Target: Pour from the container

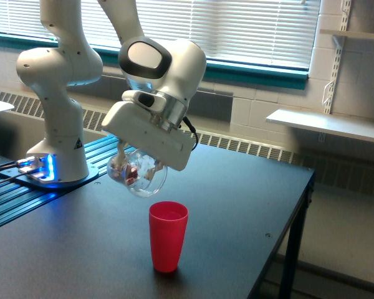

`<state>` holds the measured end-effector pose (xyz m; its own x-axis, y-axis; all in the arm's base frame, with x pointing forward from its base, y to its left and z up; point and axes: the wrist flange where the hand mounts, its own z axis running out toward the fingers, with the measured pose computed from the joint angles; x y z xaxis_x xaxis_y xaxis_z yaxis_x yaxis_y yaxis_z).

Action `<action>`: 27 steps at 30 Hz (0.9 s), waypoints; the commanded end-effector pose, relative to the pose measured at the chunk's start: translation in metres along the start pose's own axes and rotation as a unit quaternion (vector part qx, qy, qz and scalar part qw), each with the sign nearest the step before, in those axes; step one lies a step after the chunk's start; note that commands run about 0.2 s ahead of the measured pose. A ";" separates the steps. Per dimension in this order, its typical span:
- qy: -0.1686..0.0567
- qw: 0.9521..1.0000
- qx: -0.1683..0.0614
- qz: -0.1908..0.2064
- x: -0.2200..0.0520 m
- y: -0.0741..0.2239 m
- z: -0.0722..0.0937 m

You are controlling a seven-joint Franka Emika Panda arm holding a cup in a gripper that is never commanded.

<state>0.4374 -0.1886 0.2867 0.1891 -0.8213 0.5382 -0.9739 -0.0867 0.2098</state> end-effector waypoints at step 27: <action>0.063 0.994 -0.070 -0.058 0.002 -0.020 0.000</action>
<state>0.4575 -0.2071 0.2919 0.2620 -0.7549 0.6013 -0.9368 -0.0493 0.3463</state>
